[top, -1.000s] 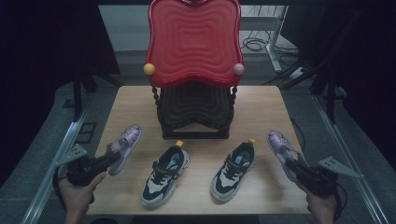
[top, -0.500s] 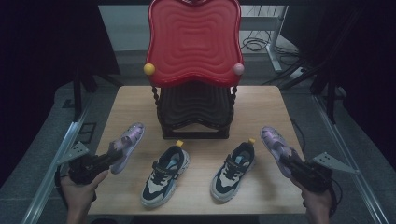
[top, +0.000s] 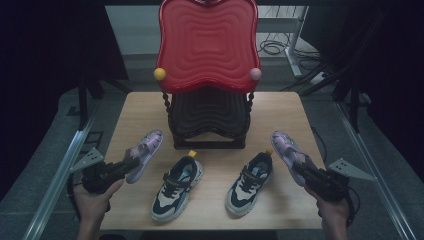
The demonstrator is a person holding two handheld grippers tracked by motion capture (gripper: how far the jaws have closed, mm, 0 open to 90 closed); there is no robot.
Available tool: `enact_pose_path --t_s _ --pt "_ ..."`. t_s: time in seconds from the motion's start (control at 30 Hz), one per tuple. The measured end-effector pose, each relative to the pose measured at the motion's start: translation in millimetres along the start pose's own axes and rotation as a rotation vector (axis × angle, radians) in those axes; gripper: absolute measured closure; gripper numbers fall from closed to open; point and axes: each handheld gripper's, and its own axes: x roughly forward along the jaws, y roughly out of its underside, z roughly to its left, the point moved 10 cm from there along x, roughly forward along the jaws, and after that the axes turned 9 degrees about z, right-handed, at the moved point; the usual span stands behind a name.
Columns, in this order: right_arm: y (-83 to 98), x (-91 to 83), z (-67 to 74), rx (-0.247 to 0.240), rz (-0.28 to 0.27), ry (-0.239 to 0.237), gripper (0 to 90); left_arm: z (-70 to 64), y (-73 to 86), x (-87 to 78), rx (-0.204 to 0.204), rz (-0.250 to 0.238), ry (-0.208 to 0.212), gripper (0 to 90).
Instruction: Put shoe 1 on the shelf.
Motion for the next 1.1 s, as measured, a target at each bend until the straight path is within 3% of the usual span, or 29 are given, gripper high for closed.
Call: enact_pose_path --t_s 1.1 --pt "-14.1 20.9 32.1 -0.056 0.003 -0.067 84.9 -17.3 -13.7 11.7 0.029 -0.010 0.040 85.5"
